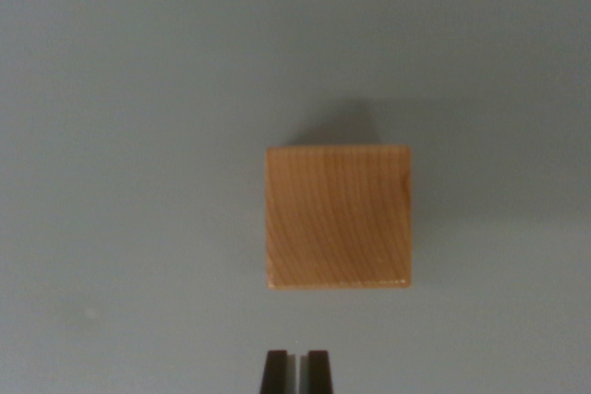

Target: Push wooden cube

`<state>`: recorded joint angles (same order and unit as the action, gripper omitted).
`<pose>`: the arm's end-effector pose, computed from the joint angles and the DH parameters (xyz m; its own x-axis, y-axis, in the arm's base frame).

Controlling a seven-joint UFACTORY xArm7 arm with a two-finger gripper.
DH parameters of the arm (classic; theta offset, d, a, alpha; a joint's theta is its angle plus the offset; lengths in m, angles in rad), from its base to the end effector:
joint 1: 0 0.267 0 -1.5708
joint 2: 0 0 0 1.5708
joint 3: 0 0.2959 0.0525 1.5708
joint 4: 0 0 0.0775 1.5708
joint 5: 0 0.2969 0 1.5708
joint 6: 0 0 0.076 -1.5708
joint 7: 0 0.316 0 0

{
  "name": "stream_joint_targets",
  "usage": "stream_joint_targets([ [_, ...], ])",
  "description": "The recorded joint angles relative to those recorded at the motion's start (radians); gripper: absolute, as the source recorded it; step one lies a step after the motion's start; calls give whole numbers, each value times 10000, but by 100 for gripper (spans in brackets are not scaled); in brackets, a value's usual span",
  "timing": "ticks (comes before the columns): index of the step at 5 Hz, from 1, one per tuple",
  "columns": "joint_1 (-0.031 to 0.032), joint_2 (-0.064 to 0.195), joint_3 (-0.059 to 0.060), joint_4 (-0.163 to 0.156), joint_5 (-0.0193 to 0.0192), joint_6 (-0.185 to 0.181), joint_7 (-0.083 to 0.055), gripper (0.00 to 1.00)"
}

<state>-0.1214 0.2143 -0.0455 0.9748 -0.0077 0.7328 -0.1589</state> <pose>0.4530 -0.0790 0.0696 0.9997 -0.0009 0.0251 -0.0014 -0.9998 0.0192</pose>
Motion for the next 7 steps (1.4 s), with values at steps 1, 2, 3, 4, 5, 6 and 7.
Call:
stream_joint_targets([
  [1,-36,82,-30,-265,-22,-336,-83,0],
  [2,-36,82,-30,-265,-22,-336,-83,0],
  [3,-70,160,-59,-516,-43,-653,-161,0],
  [4,-70,160,-59,-516,-43,-653,-161,0],
  [5,-100,228,-84,-736,-61,-932,-229,0],
  [6,-100,228,-84,-736,-61,-932,-229,0],
  [7,-126,287,-106,-923,-77,-1169,-288,0],
])
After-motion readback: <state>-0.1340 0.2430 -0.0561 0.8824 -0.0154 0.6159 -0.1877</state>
